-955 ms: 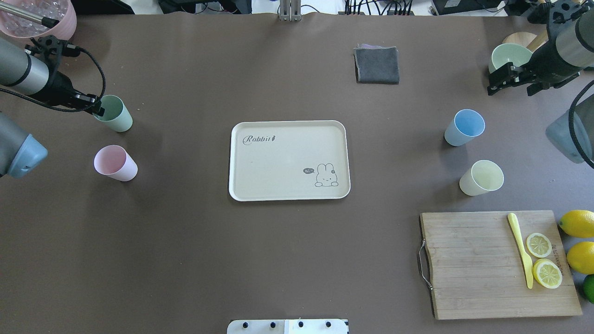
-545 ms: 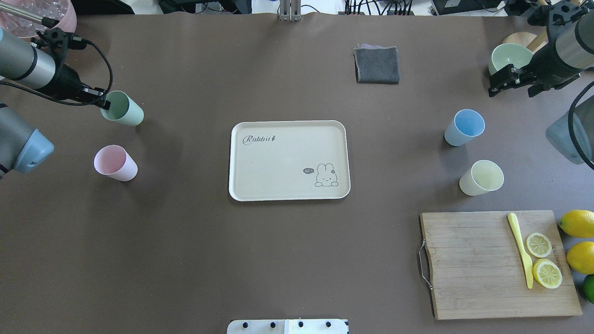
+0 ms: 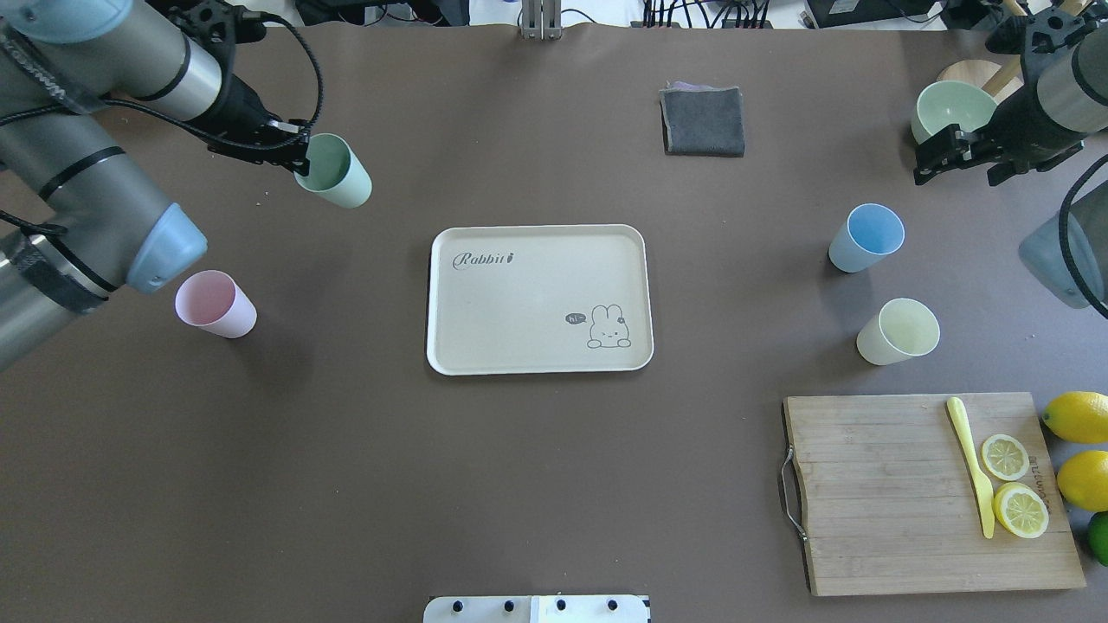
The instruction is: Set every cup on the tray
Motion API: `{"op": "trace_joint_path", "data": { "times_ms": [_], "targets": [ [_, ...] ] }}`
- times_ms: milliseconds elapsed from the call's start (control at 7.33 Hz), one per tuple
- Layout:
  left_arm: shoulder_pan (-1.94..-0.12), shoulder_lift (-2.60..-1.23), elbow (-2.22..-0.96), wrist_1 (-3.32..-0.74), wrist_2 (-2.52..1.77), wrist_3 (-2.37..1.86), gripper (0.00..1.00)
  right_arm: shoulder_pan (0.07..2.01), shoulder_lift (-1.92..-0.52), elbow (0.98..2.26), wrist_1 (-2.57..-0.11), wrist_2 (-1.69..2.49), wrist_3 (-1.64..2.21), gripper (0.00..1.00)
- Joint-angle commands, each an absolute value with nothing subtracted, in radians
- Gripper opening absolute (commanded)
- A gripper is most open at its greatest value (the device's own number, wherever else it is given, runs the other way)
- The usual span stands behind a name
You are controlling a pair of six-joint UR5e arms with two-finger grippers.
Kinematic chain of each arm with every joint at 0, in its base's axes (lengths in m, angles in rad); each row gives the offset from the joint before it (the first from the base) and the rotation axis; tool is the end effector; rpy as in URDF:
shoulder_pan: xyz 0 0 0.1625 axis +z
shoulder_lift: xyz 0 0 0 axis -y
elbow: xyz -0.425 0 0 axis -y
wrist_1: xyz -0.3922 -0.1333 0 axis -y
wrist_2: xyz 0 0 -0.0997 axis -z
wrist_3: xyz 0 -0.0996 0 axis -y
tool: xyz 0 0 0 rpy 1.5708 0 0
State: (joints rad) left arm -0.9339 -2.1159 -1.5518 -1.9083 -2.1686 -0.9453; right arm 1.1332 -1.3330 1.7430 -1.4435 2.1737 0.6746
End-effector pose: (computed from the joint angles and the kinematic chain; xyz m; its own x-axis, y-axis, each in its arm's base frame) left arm 0.3464 -0.5982 0.3067 0.5533 0.0658 -0.8304 0.1062 0.9832 0.1487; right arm -0.1794 -0.5647 0.4387 0.7140 0.0081 0.7001 -0.1049 0.9899 0.0954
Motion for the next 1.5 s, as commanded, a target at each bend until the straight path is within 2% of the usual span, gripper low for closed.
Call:
{"op": "trace_joint_path", "data": {
  "times_ms": [0, 409, 818, 955, 1091, 1364],
  "targets": [
    [-0.798, -2.21, -1.557, -1.794, -2.041, -1.034, 0.0, 1.127, -1.333, 1.732, -1.442, 2.174, 0.675, 1.0],
    [-0.715, -2.236, -1.539, -1.792, -1.993, -1.074, 0.0, 1.108, -1.33, 1.717, -1.442, 2.174, 0.669, 1.0],
    [-0.706, -2.256, -1.516, -1.798, -1.977, -1.074, 0.0, 1.094, -1.328, 1.713, -1.442, 2.172, 0.673, 1.0],
    [-0.707, -2.256, -1.516, -1.802, -1.979, -1.068, 0.12, 1.091, -1.325, 1.706, -1.443, 2.172, 0.672, 1.0],
    [-0.707, -2.255, -1.517, -1.813, -1.977, -1.048, 0.96, 1.086, -1.322, 1.694, -1.442, 2.172, 0.675, 1.0],
    [-0.77, -2.25, -1.563, -1.81, -1.98, -1.011, 0.97, 1.072, -1.324, 1.681, -1.443, 2.172, 0.676, 0.98]
  ]
}}
